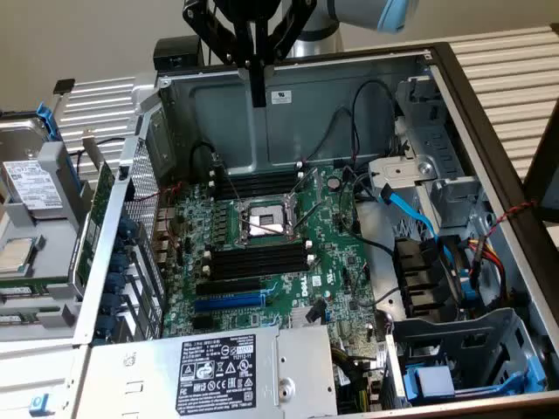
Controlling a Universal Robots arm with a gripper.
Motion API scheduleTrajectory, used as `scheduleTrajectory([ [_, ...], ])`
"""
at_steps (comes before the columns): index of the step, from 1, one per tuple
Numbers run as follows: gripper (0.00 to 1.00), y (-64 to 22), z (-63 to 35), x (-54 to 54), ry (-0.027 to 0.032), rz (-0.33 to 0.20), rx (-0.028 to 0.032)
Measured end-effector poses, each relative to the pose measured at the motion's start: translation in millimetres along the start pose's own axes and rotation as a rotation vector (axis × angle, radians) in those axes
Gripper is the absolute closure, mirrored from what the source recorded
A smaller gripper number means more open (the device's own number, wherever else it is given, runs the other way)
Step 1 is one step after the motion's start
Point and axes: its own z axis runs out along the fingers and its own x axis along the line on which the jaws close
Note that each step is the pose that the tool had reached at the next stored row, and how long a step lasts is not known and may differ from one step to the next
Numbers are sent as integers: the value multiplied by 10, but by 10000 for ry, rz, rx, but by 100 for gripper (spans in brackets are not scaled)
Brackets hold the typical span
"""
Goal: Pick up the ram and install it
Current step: 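Reach for the ram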
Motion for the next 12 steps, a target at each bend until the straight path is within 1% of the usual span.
scheduleTrajectory([
  [12, 89, 0, 0, 0, 0, 0, 0],
])
